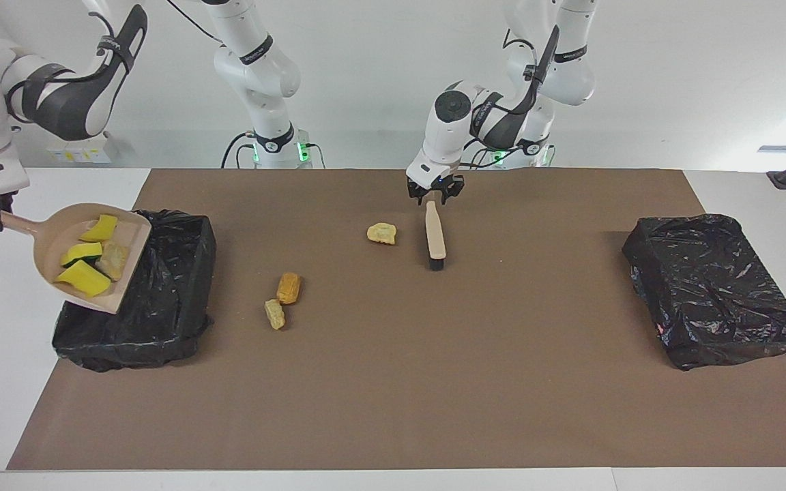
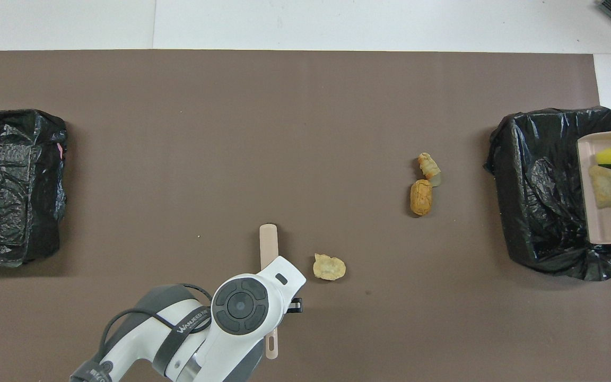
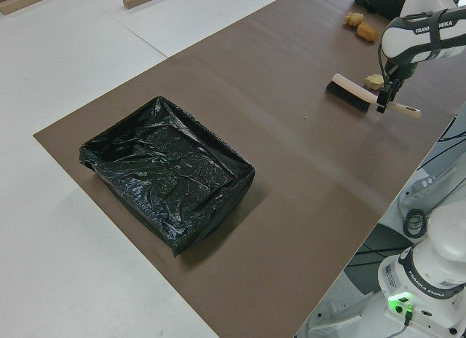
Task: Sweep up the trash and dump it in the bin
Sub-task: 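Carry the dustpan to the bin with the right gripper and tip it, then lift the emptied dustpan out of the bin with the right gripper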
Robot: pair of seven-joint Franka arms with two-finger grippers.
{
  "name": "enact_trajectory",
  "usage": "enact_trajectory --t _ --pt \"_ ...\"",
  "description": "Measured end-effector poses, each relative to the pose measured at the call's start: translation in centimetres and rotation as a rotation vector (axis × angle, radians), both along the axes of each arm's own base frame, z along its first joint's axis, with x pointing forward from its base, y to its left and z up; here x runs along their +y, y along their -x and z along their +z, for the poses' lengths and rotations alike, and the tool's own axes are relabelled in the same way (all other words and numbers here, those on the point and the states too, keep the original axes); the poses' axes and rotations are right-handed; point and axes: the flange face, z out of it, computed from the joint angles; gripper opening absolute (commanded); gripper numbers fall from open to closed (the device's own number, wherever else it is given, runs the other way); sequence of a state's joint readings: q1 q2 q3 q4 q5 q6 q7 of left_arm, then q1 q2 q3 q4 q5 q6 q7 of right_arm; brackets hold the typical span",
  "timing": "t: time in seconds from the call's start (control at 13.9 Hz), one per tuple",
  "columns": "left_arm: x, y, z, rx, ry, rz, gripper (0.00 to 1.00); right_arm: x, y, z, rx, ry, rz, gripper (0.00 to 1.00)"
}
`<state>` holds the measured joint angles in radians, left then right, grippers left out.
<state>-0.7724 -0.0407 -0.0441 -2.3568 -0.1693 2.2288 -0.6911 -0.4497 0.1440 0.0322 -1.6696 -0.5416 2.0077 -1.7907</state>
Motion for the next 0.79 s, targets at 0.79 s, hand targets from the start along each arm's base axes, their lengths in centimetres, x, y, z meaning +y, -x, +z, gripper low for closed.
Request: enact_trajectory --t 0.79 --pt "12.5 -14.2 13.5 -0.132 0.049 0.167 1.0 5.0 -1.3 1.6 0.029 0.217 0.036 0.0"
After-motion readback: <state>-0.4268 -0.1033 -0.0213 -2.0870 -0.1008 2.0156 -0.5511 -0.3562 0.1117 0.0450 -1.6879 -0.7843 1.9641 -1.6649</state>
